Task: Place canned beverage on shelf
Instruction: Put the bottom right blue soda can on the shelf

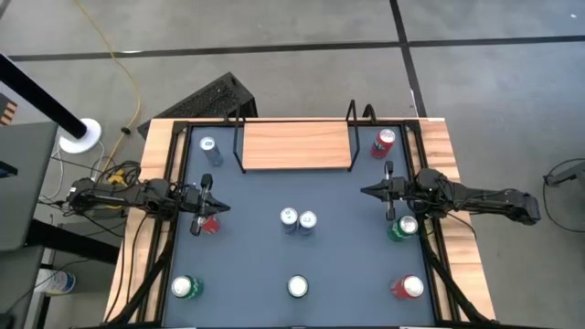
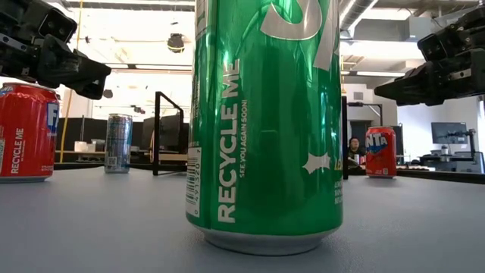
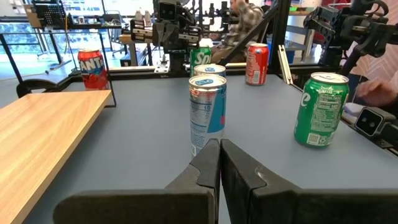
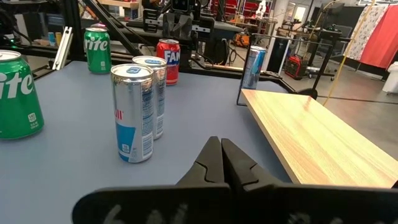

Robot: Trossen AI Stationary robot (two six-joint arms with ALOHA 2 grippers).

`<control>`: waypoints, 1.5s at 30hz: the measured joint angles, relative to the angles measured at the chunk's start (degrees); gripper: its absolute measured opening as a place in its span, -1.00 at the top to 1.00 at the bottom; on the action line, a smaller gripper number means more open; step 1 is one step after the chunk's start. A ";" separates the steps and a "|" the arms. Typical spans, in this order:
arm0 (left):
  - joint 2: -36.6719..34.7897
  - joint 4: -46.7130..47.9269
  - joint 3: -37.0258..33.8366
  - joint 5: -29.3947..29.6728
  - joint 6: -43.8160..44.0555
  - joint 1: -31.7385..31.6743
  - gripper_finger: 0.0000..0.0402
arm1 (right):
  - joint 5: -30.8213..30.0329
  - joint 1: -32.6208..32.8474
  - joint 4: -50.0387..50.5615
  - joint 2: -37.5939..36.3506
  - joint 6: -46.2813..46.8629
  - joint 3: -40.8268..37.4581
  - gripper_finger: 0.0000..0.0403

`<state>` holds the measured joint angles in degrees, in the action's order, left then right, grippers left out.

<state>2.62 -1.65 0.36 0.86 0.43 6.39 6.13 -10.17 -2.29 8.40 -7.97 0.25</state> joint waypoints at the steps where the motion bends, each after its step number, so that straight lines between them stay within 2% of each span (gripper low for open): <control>1: 0.00 -0.02 0.00 -0.02 0.00 0.00 1.00 | 0.00 0.00 -0.01 0.00 0.00 0.00 1.00; 18: 0.01 -0.01 0.01 -0.02 -0.01 0.00 1.00 | 0.00 0.00 0.01 0.00 -0.04 0.02 1.00; 25: 0.00 -0.02 0.02 -0.02 0.00 0.00 1.00 | -0.61 -0.50 -1.10 0.00 -6.59 0.01 1.00; 29: 0.02 -0.90 0.00 -0.02 -0.02 0.00 1.00 | -0.74 -0.48 -0.75 0.21 -6.97 0.00 1.00; 34: 0.02 -1.35 0.02 -0.15 6.64 0.00 1.00 | -0.53 -0.38 -2.06 0.22 -7.02 0.02 1.00; 36: 0.00 -2.28 0.00 0.10 8.27 0.00 1.00 | -0.17 -0.11 -3.60 0.22 -5.85 0.00 1.00; 40: 0.00 -3.68 0.02 1.95 8.81 0.00 1.00 | -0.21 0.90 -6.10 0.23 2.41 0.00 1.00; 45: 0.00 -6.01 0.00 5.43 9.28 0.00 1.00 | -0.20 0.72 -7.75 0.24 2.40 0.00 1.00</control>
<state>2.61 -7.66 0.36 6.29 9.71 6.39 5.93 -9.45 -10.05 8.64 -5.57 0.25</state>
